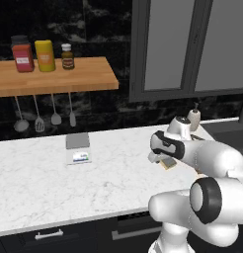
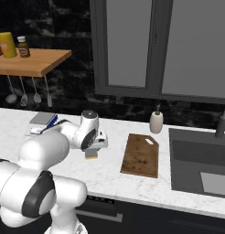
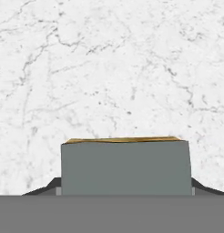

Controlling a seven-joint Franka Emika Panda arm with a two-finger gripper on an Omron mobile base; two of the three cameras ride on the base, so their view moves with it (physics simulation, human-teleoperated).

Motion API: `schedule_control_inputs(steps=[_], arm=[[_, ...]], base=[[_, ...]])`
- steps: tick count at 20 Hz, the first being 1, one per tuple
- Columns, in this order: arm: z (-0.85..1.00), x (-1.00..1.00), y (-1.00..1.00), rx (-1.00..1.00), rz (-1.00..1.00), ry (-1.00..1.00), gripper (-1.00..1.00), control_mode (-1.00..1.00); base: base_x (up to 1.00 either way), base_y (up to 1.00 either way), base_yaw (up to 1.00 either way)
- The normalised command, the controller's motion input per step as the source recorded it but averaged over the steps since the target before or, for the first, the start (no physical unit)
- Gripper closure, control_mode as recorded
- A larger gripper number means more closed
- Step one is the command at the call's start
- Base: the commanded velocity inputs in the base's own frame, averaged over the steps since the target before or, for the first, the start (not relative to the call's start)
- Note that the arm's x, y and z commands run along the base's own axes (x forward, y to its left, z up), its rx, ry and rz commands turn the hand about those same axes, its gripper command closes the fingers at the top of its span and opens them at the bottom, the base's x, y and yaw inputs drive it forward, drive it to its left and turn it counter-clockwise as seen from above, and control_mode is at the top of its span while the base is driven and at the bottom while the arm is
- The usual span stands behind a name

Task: Pick up the sponge from the counter and clean the cutting board by briefly scrubbing or pressing down on the cutting board. Once finished, release the sponge.

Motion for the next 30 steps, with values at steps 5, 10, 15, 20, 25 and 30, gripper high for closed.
schedule_control_inputs(steps=[5,10,15,20,25,30], arm=[[-0.24,0.00,0.72,0.00,0.00,0.00,1.00,-1.00],[-0.06,0.10,0.50,0.00,0.00,0.00,-1.00,-1.00],[0.00,0.24,0.32,0.00,0.00,0.00,-1.00,-1.00],[0.00,0.20,0.10,0.00,0.00,0.00,-1.00,-1.00],[-0.01,0.13,0.04,0.00,0.00,0.00,-1.00,-1.00],[0.30,-0.14,0.00,0.00,0.00,-0.06,-1.00,-1.00]], base=[[0.00,0.00,0.00],[0.00,0.00,0.00],[0.00,0.00,0.00],[0.00,0.00,0.00],[0.00,0.00,0.00],[0.00,0.00,0.00]])
